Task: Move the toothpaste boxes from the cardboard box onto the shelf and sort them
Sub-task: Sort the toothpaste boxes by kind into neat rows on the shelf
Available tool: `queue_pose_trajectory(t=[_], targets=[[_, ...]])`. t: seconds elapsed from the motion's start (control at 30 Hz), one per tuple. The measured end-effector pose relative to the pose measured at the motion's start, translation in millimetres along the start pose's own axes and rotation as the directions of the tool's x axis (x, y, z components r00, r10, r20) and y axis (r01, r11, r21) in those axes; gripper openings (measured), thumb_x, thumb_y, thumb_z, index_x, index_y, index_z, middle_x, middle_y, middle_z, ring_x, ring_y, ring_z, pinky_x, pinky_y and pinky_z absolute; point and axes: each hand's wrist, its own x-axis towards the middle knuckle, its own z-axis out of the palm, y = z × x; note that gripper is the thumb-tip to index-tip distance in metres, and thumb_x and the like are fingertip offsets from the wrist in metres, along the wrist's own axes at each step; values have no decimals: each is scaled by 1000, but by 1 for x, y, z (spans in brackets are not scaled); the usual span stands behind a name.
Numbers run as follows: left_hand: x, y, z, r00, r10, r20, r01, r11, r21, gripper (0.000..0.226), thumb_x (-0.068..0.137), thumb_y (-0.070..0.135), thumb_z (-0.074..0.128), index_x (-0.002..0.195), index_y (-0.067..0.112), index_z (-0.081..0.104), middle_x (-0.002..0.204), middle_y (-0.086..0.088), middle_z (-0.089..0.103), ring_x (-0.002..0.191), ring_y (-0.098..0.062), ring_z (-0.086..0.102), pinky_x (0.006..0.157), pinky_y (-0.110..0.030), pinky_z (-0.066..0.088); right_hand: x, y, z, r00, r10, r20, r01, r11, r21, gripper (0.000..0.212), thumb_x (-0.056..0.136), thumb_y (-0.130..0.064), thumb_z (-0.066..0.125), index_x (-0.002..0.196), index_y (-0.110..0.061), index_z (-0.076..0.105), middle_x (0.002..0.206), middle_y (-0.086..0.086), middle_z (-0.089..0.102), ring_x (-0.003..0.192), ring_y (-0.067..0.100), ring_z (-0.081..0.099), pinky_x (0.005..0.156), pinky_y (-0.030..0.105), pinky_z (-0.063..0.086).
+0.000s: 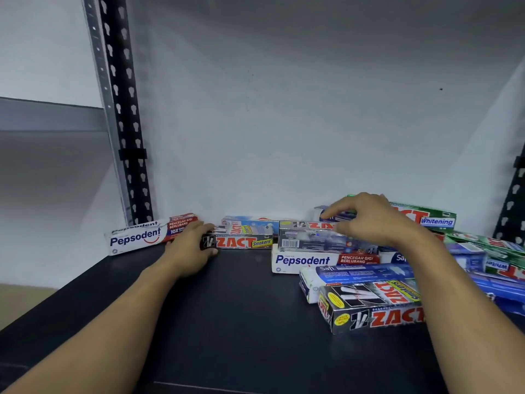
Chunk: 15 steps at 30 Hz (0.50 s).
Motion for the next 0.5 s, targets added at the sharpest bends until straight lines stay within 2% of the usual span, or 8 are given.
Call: queue_pose_trajectory(t=[0.07,0.17,0.3,0.5], targets=[[-1,3,-2,998,31,-55,-35,996,-77,50,84,25,76,131,25,57,137,-2,46,127,-22,49,110,-32,36,1,-10,10,997,-55,-55,59,994,88,17,88,-37,69,101,-49,69,131,-18,62,127,15,50,120,56,11],[-9,13,-7,997,49,-52,-56,988,-145,50,76,26,84,121,30,62,119,1,47,109,-16,52,100,-23,38,1,-28,27,984,-155,-91,161,985,64,12,91,-40,66,101,-43,72,122,-19,66,123,11,53,120,58,7],[-27,27,-9,991,120,58,-104,969,-226,57,65,44,86,118,38,66,112,8,59,104,-12,61,96,-27,47,0,-47,40,972,-230,-38,229,973,-20,23,93,-43,62,114,-39,70,126,-19,64,123,12,52,120,55,7],[-62,52,-9,985,165,59,-141,947,-287,69,64,43,90,127,32,65,119,12,58,109,-5,58,101,-26,47,-3,-60,55,935,-354,-9,352,933,-77,43,94,-43,62,136,-45,54,144,-16,50,136,9,38,121,48,9]])
